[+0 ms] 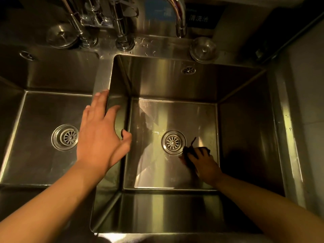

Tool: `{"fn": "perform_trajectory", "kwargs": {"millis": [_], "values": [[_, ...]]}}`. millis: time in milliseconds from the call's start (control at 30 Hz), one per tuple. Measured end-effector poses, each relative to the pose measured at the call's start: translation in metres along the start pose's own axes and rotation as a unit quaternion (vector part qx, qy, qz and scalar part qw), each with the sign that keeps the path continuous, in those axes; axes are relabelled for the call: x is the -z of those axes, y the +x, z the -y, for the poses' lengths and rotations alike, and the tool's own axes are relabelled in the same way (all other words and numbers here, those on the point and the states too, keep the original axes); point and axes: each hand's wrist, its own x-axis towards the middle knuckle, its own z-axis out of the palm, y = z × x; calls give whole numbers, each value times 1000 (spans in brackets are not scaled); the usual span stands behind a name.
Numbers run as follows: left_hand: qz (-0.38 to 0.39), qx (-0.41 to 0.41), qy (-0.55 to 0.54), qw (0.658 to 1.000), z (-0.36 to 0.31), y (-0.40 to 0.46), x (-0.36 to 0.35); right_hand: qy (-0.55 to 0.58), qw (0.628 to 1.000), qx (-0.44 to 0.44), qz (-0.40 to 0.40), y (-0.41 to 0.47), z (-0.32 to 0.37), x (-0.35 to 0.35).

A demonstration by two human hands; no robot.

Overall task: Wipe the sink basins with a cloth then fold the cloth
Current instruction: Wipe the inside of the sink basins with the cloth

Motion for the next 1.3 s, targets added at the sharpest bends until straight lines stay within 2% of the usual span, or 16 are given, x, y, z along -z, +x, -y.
{"fn": "perform_trajectory", "kwargs": {"millis": [100,267,400,633,833,967,1033,1200,1300], "values": [[-2,0,-1,1000,1,-1,0,-11,997,81,2,9,13,4],[5,8,-6,1000,-2,-1,2,-1,997,53,-58,22,69,-9],[9,11,-8,1000,-4,-1,3,-49,990,85,-100,46,96,2],[-6,9,-7,1000,-2,-1,-2,-63,988,124,-71,84,107,24],[-13,8,4,1000,0,0,-3,-14,986,144,-84,104,102,36],[-13,12,1,1000,-2,0,-2,-1,988,78,-135,120,94,52],[-15,15,2,1000,-1,-1,-2,53,982,47,-176,128,84,64],[-17,18,-1,1000,-2,0,-2,195,942,-25,-272,158,72,107],[-12,19,0,1000,-2,0,-1,237,924,-46,-295,178,76,131]]}}
